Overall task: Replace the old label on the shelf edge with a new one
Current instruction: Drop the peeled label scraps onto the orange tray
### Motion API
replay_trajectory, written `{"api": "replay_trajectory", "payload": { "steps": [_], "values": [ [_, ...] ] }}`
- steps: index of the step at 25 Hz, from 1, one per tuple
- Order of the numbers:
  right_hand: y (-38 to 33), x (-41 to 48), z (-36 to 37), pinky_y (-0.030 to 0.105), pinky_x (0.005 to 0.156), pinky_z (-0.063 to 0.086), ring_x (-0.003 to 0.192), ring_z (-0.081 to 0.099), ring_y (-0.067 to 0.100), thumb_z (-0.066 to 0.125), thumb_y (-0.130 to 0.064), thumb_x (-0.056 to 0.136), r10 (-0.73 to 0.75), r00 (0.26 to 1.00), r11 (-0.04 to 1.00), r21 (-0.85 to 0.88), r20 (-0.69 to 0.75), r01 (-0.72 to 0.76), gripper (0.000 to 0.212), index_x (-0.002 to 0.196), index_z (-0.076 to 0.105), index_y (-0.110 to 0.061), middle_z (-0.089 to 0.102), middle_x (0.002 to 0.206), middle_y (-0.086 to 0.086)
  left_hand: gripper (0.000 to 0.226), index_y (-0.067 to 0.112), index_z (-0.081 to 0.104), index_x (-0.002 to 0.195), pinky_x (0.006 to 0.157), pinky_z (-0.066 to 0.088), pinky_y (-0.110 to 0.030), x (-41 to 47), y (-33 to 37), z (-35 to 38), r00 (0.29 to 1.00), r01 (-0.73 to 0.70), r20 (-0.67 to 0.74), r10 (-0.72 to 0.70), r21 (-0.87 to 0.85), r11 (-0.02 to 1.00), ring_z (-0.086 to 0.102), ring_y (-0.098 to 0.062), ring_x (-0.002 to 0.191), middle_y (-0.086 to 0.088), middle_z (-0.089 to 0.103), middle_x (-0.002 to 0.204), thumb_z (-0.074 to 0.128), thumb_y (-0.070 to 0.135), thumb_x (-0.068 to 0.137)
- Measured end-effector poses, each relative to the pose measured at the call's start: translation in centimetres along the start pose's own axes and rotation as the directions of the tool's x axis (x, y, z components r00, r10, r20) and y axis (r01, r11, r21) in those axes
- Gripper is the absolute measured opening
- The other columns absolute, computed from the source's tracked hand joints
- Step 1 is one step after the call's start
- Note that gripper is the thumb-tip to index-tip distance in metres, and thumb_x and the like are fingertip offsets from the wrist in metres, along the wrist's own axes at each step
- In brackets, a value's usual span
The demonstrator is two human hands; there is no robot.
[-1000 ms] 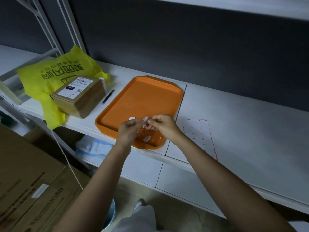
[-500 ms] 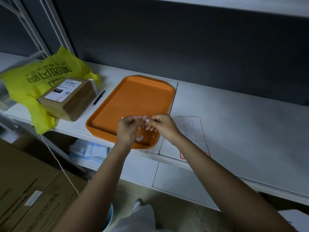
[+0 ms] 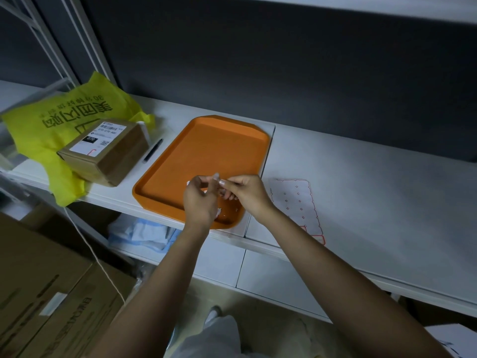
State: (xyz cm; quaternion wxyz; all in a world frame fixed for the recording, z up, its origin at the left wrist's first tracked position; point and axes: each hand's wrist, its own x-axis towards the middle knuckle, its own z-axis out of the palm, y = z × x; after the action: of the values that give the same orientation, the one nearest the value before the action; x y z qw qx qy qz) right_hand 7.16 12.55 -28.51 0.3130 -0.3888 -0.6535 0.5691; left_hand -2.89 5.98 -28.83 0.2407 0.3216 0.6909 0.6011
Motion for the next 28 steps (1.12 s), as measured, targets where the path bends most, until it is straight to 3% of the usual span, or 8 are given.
{"api": "replay_trajectory", "payload": {
  "steps": [4,7,9,12,17,22,25,28],
  "values": [
    [-0.2,0.4,1.0,0.02,0.063,0.045,0.059,0.055,0.007,0.063,-0.024,0.092,-0.033,0.999,0.999,-0.02,0.016,0.033,0.022,0.071,0.07,-0.022,0.065,0.06,-0.006,0.028,0.006,0.062,0.097,0.048,0.041,-0.003,0.3,0.0,-0.3,0.999,-0.029,-0.039,0.03,0.022,0.999,0.058,0.015,0.067,0.0,0.066,0.086,0.057,0.033,0.097],
    [0.1,0.9,1.1,0.016,0.067,0.044,0.06,0.055,-0.001,0.061,-0.025,0.093,-0.041,0.998,0.994,-0.102,0.056,0.047,0.021,0.076,0.072,-0.017,0.065,0.064,-0.01,0.031,0.006,0.063,0.099,0.065,0.041,-0.009,1.4,-0.3,-1.2,0.988,0.027,-0.152,-0.026,0.004,1.0,0.062,-0.002,0.085,-0.002,0.069,0.094,0.054,0.036,0.098],
    [0.3,1.4,0.8,0.013,0.067,0.045,0.061,0.057,-0.004,0.056,-0.019,0.096,-0.016,0.996,0.979,-0.203,0.084,0.033,0.02,0.092,0.074,-0.01,0.07,0.075,-0.004,0.03,0.01,0.063,0.095,0.072,0.047,-0.019,2.2,-0.7,-2.3,0.982,0.073,-0.172,-0.078,-0.033,0.997,0.065,-0.014,0.09,0.004,0.068,0.087,0.054,0.038,0.098],
    [0.6,2.2,0.6,0.008,0.064,0.046,0.066,0.062,0.001,0.048,-0.005,0.097,0.001,0.997,0.94,-0.339,0.074,0.024,0.025,0.112,0.067,-0.005,0.074,0.09,0.009,0.026,0.019,0.063,0.084,0.081,0.054,-0.036,2.7,-1.1,-3.2,0.988,0.109,-0.106,-0.111,-0.023,0.994,0.066,-0.015,0.088,0.006,0.069,0.085,0.056,0.041,0.096],
    [0.5,3.2,1.8,0.03,0.069,0.056,0.065,0.067,0.017,0.06,-0.013,0.092,-0.043,0.996,0.805,-0.587,0.078,0.081,0.013,0.087,0.07,-0.005,0.074,0.079,0.009,0.025,0.015,0.073,0.084,0.073,0.056,-0.027,2.7,-1.2,-3.5,0.988,0.147,-0.055,-0.147,-0.016,0.989,0.069,-0.01,0.084,0.007,0.074,0.081,0.075,0.04,0.082],
    [0.6,3.3,1.5,0.022,0.058,0.047,0.05,0.061,0.012,0.075,-0.034,0.081,-0.051,0.998,0.803,-0.596,-0.039,0.018,0.036,0.057,0.058,-0.013,0.066,0.053,0.003,0.016,0.021,0.071,0.074,0.084,0.058,-0.038,3.3,-1.1,-3.6,0.97,0.241,-0.019,-0.243,-0.072,0.968,0.071,-0.017,0.088,0.002,0.075,0.083,0.084,0.03,0.073],
    [0.9,3.4,1.2,0.027,0.057,0.05,0.049,0.06,0.014,0.074,-0.037,0.081,-0.016,0.998,0.815,-0.58,-0.053,-0.018,0.037,0.059,0.062,-0.011,0.064,0.052,0.002,0.017,0.019,0.072,0.074,0.084,0.057,-0.036,4.1,-1.3,-3.0,0.966,0.259,0.027,-0.258,-0.022,0.966,0.071,-0.019,0.089,-0.003,0.075,0.085,0.086,0.027,0.071],
    [1.6,3.3,0.3,0.03,0.068,0.054,0.06,0.061,0.01,0.073,-0.017,0.083,0.077,0.997,0.836,-0.546,0.027,-0.05,0.004,0.081,0.071,-0.014,0.07,0.07,0.0,0.013,0.019,0.073,0.071,0.071,0.05,-0.018,4.5,-1.5,-1.9,0.97,0.232,0.052,-0.237,0.091,0.969,0.068,-0.008,0.077,0.005,0.073,0.074,0.086,0.022,0.07]
  ]
}}
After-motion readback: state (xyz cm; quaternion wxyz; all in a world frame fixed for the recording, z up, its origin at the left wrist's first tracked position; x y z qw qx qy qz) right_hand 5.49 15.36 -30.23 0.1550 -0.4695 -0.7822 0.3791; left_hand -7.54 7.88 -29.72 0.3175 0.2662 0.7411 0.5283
